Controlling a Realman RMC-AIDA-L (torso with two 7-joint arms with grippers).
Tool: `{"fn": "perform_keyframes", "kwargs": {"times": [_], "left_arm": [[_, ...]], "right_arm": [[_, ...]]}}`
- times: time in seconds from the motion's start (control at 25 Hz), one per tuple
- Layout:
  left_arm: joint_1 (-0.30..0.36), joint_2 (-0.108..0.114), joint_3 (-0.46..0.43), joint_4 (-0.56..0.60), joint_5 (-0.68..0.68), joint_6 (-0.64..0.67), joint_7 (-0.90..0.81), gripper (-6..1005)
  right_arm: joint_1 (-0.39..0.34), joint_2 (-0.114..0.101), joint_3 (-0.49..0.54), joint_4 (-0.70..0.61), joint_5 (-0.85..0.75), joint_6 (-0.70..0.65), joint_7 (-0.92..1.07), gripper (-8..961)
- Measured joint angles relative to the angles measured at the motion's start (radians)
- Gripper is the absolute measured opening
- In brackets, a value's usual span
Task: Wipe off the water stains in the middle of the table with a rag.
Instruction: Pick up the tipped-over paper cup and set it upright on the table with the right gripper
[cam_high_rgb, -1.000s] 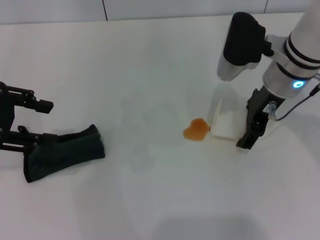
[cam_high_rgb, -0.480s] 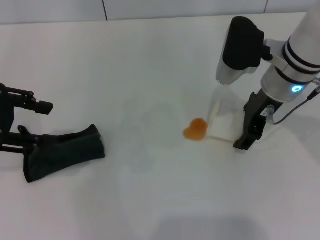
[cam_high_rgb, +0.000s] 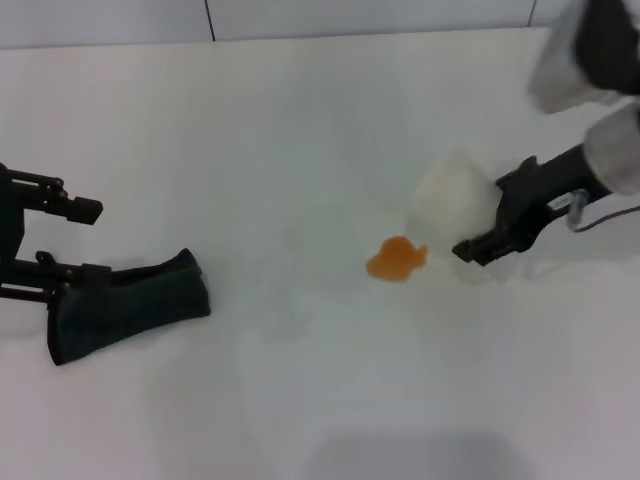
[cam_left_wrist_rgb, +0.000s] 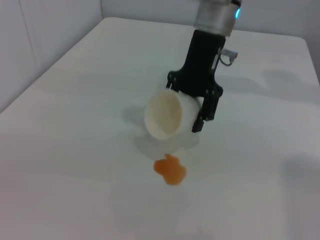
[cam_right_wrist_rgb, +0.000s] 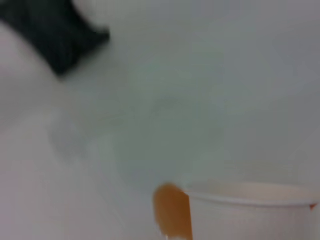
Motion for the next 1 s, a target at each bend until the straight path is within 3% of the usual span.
{"fn": "perform_keyframes", "kwargs": {"times": [0.2,0.4,0.56,0.6,1.0], "left_arm": [[-0.007,0.003,-0.001,0.004,-0.003,0.000,-0.008,676],[-0.015,0.006,-0.002,0.010,-0.003,0.000,-0.016,676],[-0.019,0.006,0.000,0.012,-0.002,0.000,-0.021,677],[-0.021,0.006,0.000,0.012,-0.001,0.000,-0.022,677],[-0.036,0.007,0.001,0.012,-0.002,0.001,-0.025,677]], "right_arm": [[-0.143,-0.001,0.119,-0.025,0.247,0.027,-0.175,675],[-0.261,-0.001,0.151,0.083,0.548,0.077,-0.454,674],[-0.277,-0.002,0.152,0.236,0.717,0.091,-0.642,673],[-0.272,-0.002,0.153,0.377,0.834,0.092,-0.789,673],[-0.257,0.010,0.143,0.755,1.185,0.081,-1.243,671]]}}
